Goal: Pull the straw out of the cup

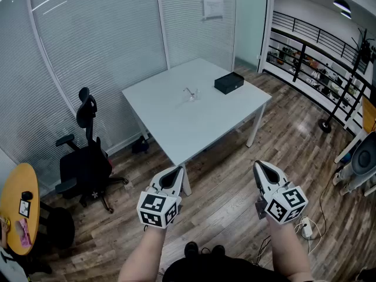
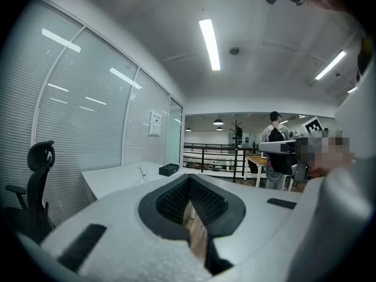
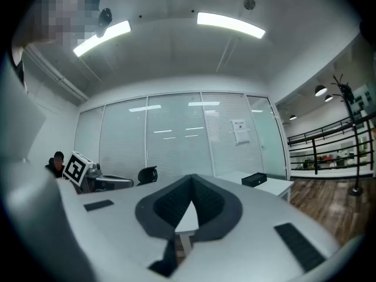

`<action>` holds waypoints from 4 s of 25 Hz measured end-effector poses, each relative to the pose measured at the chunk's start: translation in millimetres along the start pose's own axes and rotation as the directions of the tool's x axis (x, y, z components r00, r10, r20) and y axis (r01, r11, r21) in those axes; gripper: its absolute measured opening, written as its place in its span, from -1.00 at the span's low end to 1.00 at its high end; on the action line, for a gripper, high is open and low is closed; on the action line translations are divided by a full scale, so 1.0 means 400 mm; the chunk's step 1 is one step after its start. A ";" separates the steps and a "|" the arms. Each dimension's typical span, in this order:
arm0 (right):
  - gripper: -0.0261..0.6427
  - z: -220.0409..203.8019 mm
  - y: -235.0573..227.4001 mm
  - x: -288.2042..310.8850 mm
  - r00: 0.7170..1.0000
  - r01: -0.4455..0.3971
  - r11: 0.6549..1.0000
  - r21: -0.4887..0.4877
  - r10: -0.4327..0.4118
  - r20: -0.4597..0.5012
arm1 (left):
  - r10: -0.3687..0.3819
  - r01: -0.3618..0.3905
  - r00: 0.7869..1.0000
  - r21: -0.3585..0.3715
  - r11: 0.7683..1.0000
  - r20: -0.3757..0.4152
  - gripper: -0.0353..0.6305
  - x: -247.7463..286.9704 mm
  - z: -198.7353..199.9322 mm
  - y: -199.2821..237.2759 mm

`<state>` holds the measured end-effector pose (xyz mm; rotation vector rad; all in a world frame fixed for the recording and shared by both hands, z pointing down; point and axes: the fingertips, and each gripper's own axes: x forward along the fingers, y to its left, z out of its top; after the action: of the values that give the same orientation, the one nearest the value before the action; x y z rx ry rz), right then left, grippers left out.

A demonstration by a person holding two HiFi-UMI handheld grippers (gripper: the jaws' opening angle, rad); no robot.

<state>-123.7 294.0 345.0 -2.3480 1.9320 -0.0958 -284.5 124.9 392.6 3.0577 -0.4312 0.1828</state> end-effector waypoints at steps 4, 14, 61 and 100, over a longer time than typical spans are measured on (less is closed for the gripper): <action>-0.92 0.006 -0.014 -0.015 1.000 0.000 1.000 0.000 0.000 0.004 | 0.006 -0.006 1.000 0.004 1.000 0.001 -0.87 0.007 0.009 -0.014; -0.92 0.038 -0.082 -0.103 0.998 -0.034 0.999 0.025 0.033 0.046 | 0.030 -0.029 0.999 0.056 0.998 -0.016 -0.87 0.035 0.011 -0.113; -0.90 -0.036 -0.472 0.677 0.990 -0.078 0.997 0.016 0.079 -0.112 | -0.031 0.031 0.999 -0.008 0.999 0.007 -0.87 0.788 0.064 0.354; -0.90 -0.160 -0.832 1.684 0.786 -0.568 0.822 0.037 0.556 -0.270 | 0.411 -0.422 0.906 -0.148 0.895 -0.099 -0.87 1.374 0.051 0.866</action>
<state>323.7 -305.7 437.5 -1.7390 2.7092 -0.3398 145.9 -358.6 451.1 2.7455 -1.0394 0.2462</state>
